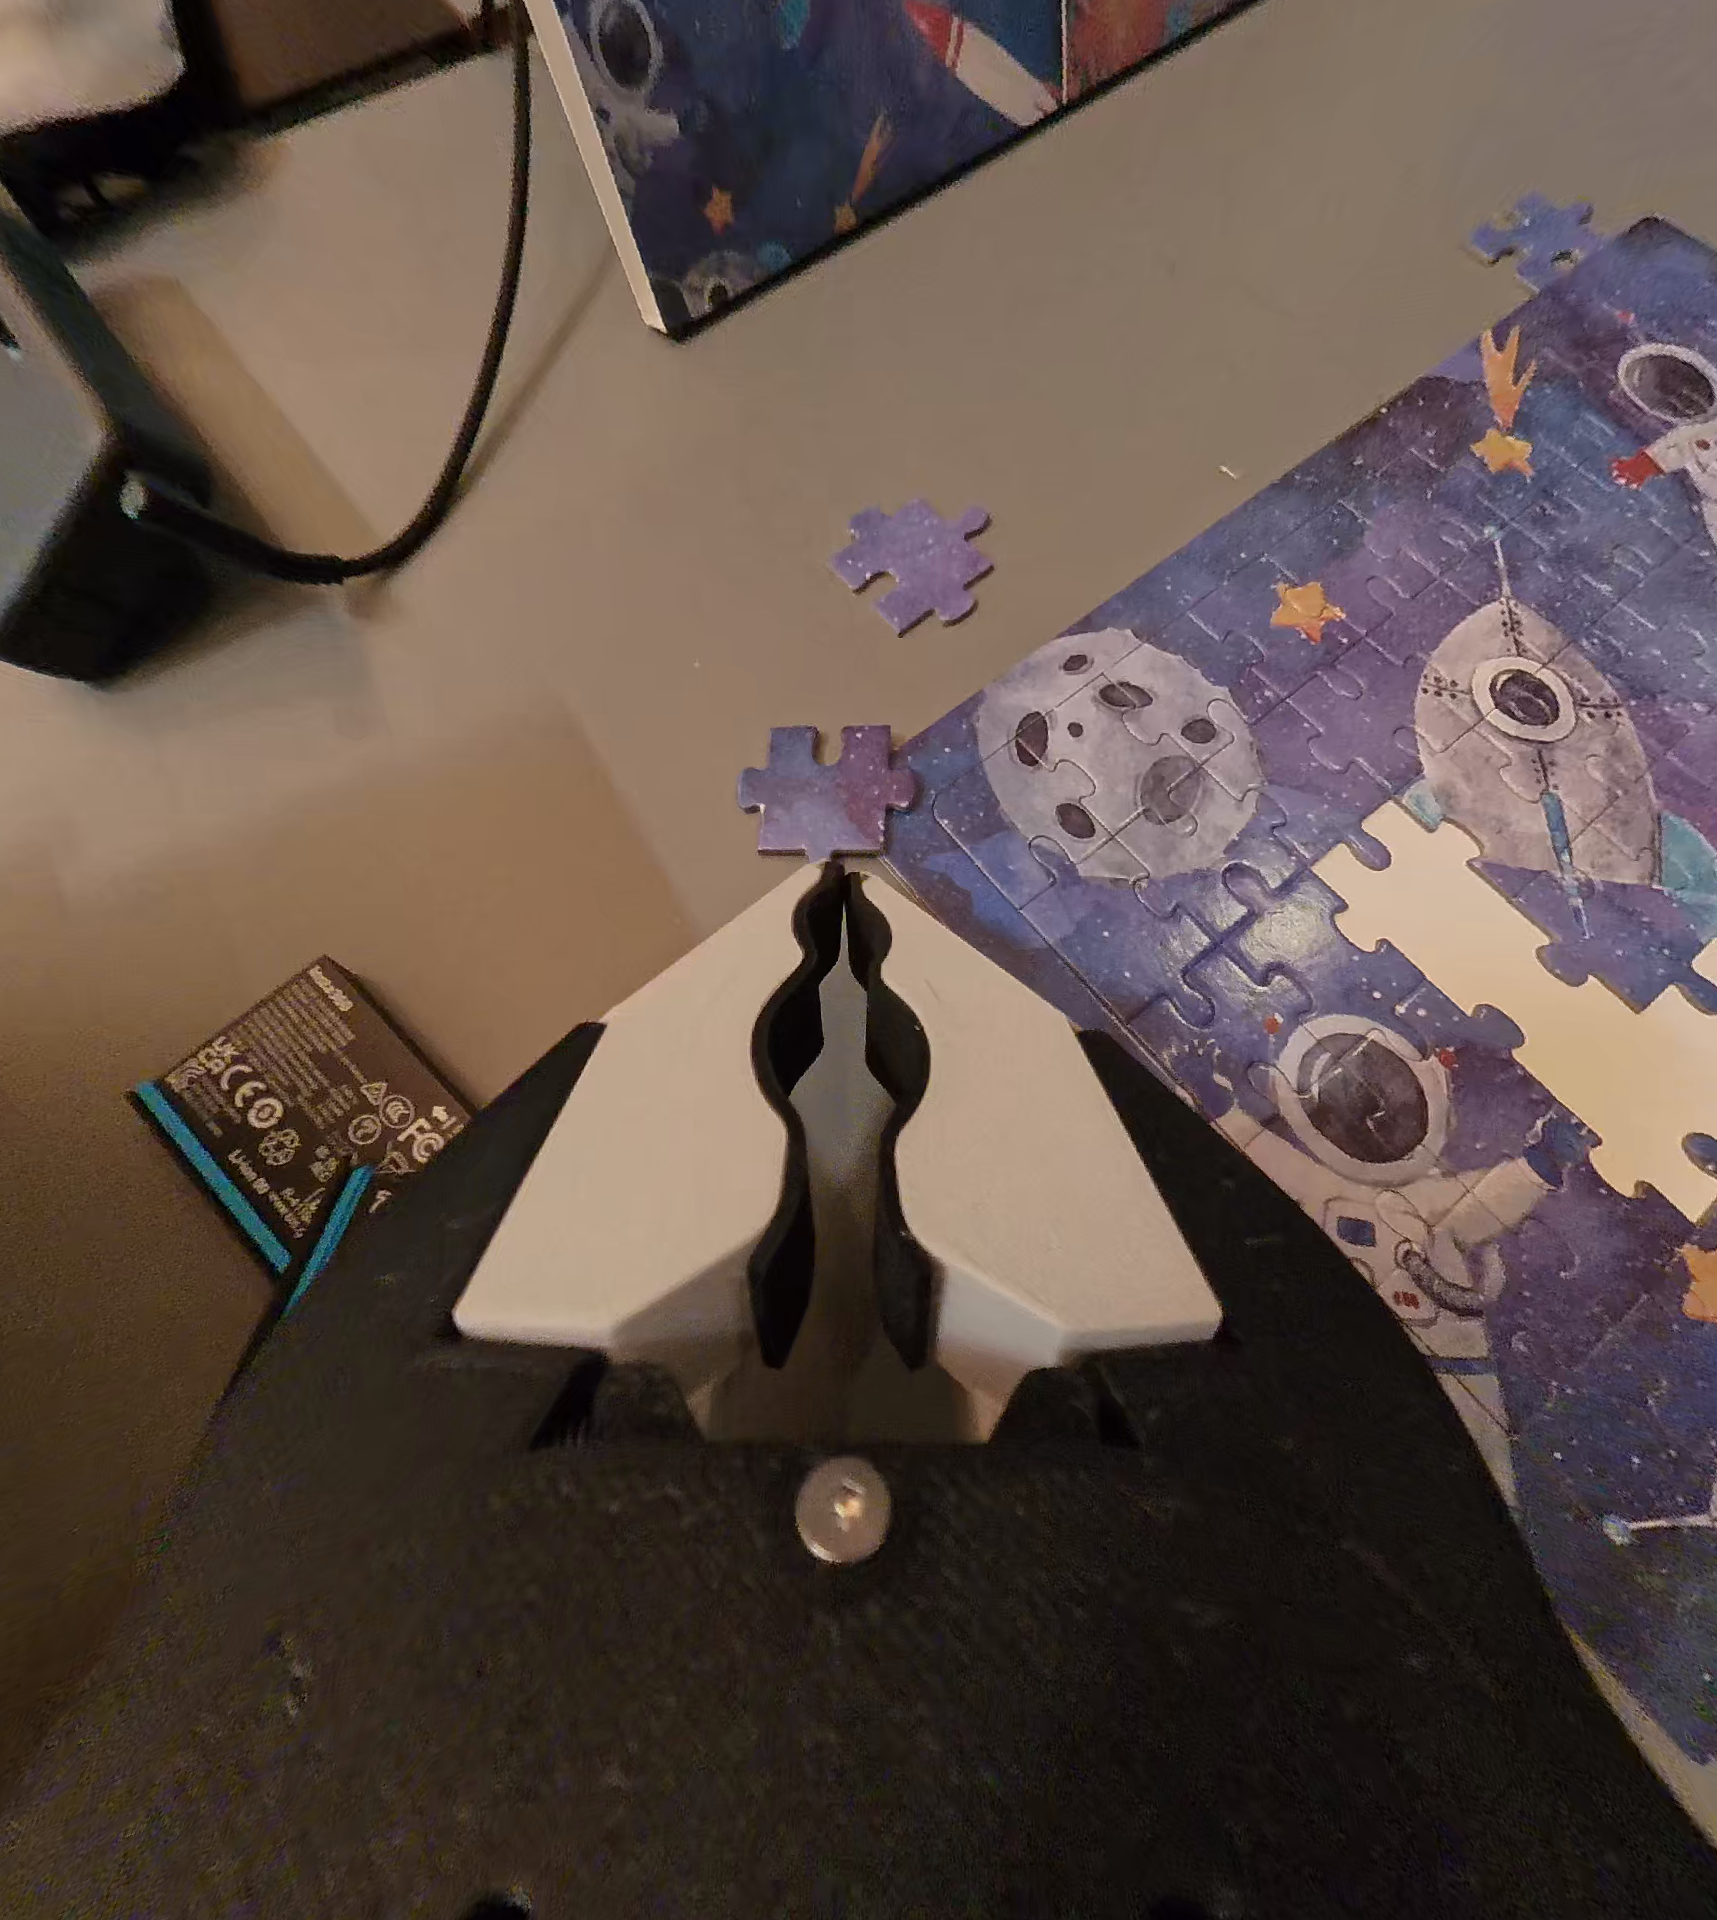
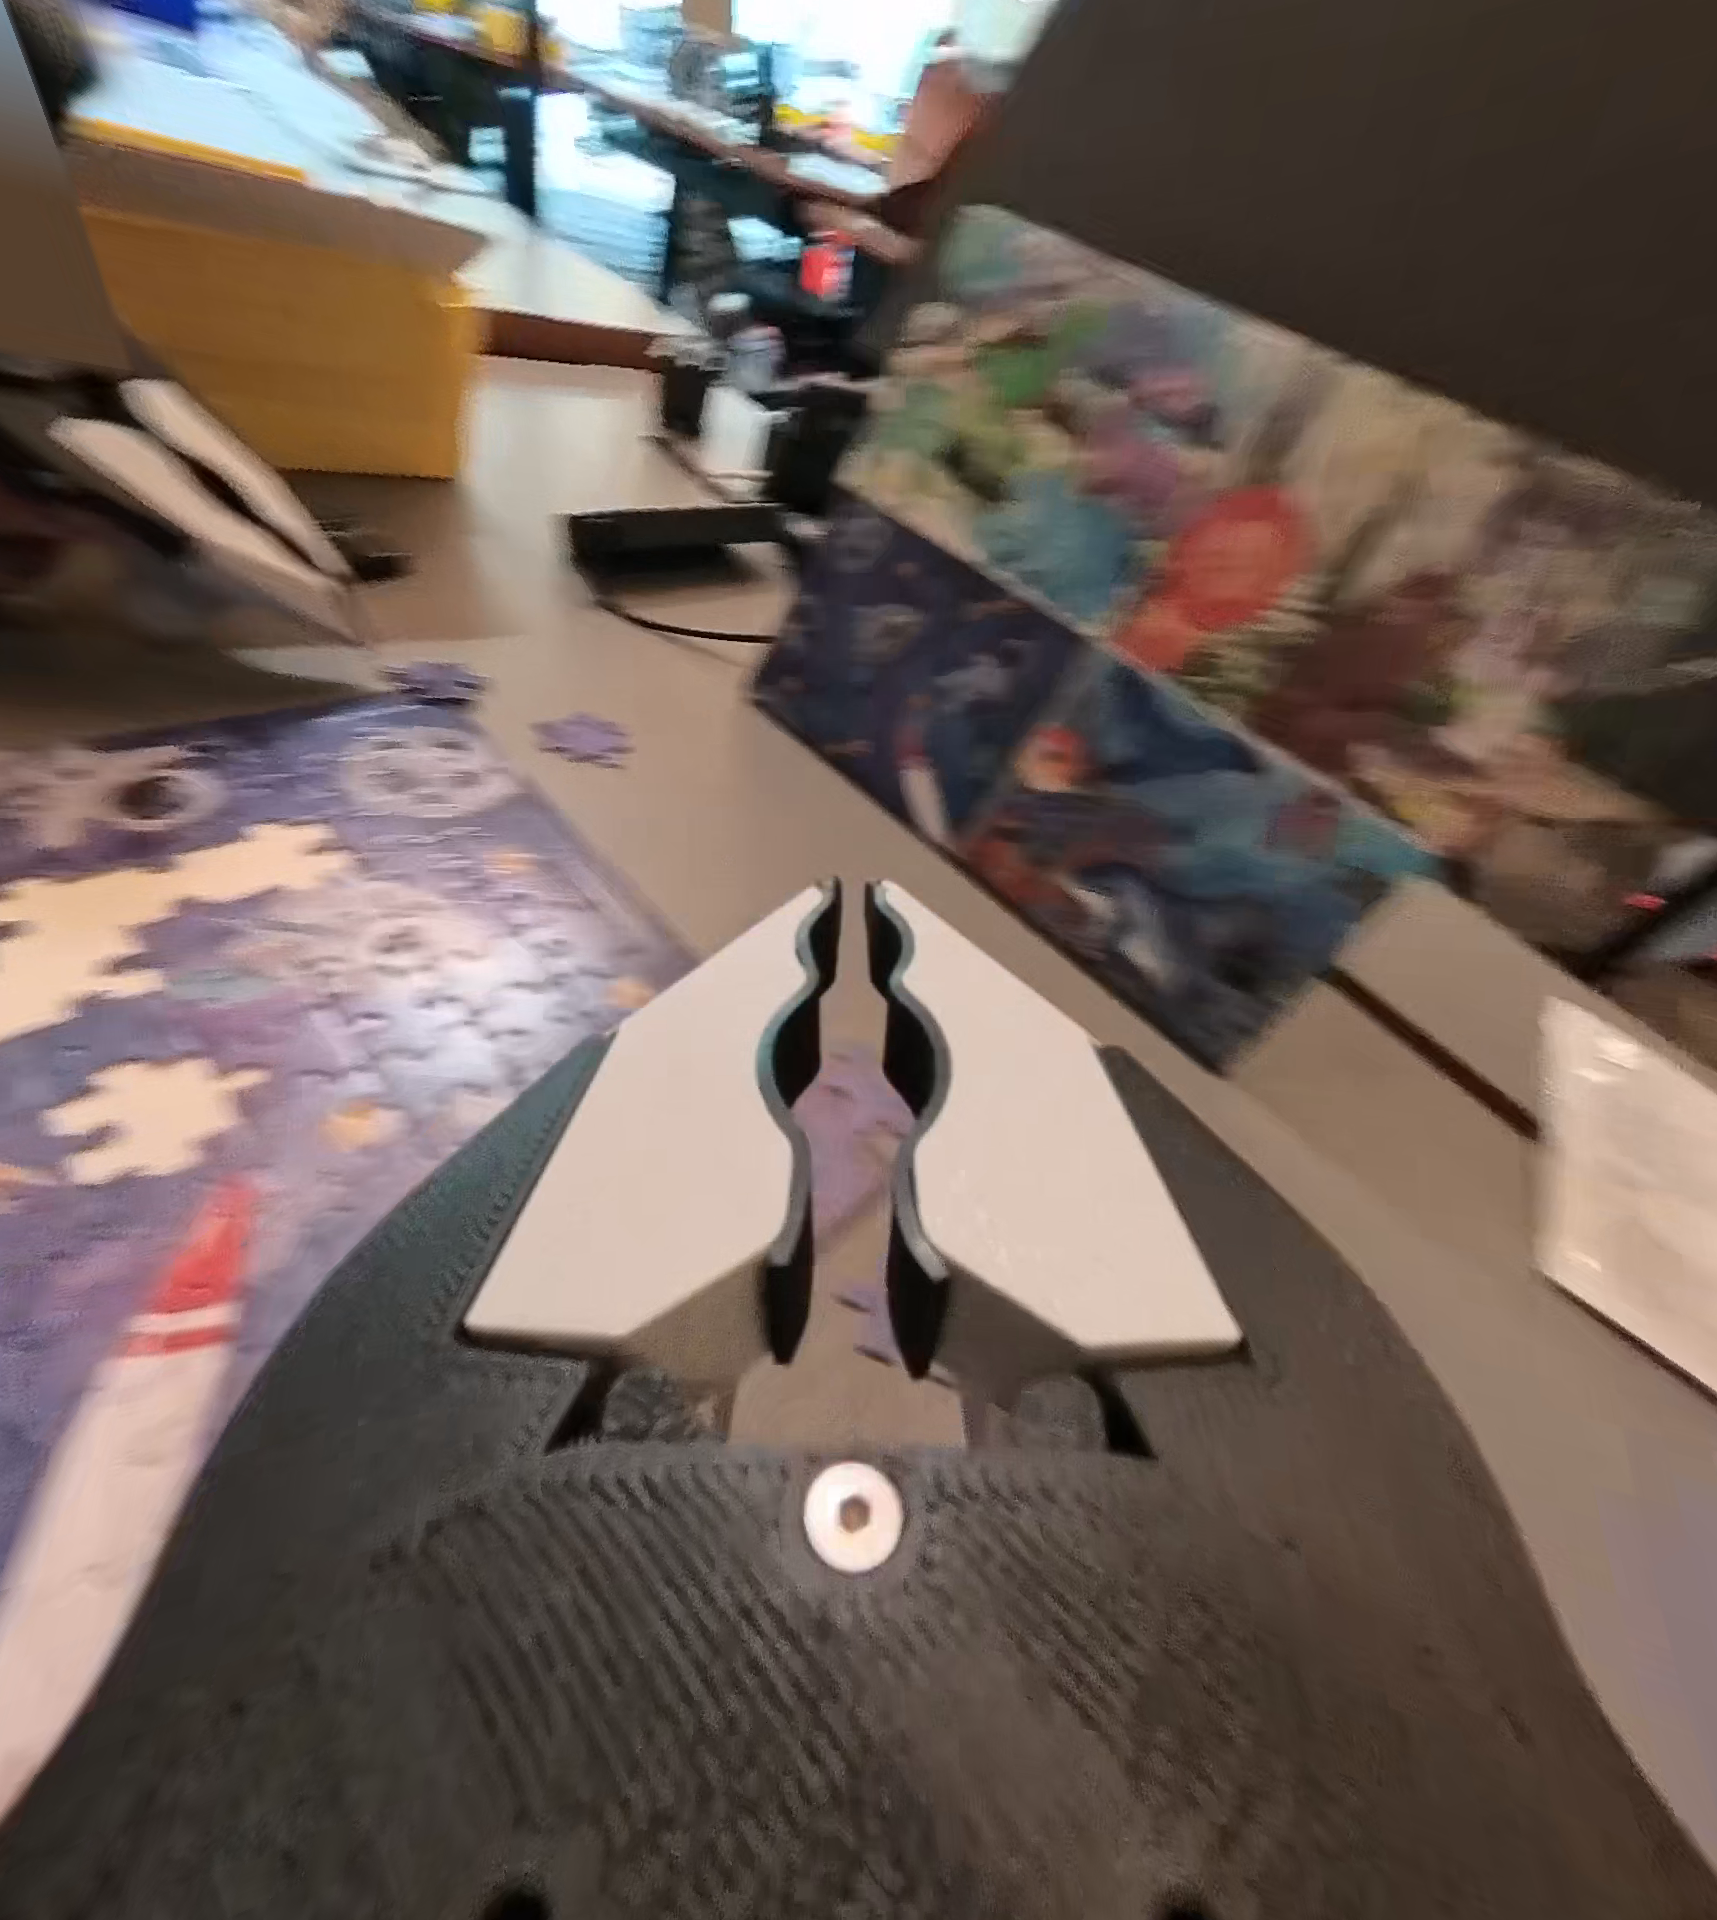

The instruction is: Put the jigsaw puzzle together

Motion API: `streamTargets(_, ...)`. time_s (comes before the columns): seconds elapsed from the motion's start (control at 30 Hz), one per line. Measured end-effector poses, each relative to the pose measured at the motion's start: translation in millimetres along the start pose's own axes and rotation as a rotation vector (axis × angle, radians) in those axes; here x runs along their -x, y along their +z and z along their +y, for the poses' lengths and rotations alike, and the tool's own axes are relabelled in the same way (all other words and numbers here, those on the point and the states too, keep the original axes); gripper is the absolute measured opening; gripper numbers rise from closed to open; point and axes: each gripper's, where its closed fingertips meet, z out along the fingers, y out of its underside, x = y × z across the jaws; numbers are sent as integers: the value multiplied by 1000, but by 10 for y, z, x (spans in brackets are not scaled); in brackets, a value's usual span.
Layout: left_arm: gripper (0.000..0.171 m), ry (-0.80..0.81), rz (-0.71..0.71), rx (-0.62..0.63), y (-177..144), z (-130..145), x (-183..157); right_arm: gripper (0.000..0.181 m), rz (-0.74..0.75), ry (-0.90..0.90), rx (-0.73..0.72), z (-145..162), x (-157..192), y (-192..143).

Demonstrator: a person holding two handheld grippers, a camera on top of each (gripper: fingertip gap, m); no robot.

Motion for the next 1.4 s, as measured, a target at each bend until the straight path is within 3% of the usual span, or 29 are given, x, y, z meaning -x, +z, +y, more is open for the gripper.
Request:
streamTargets(0.17,0,33,-24,-37,-38,-55,11,3,255,39,89,452,-903,-472)
streamTargets(0.27,0,47,-31,-33,-34,-46,11,5,268,143,46,522,-1078,-655)
streamTargets(0.4,0,55,-38,-31,-29,-40,19,11,201,242,-15,489,-1042,-689)
streamTargets(0.83,0,22,-82,-64,-90,-74,147,12,94,281,-29,425,-740,-492)
streamTargets(1.17,0,15,-97,-157,-211,-195,173,12,79,281,-11,459,-670,-400)
streamTargets(1.4,0,56,-80,-123,-150,-160,84,12,72,269,-3,463,-643,-376)
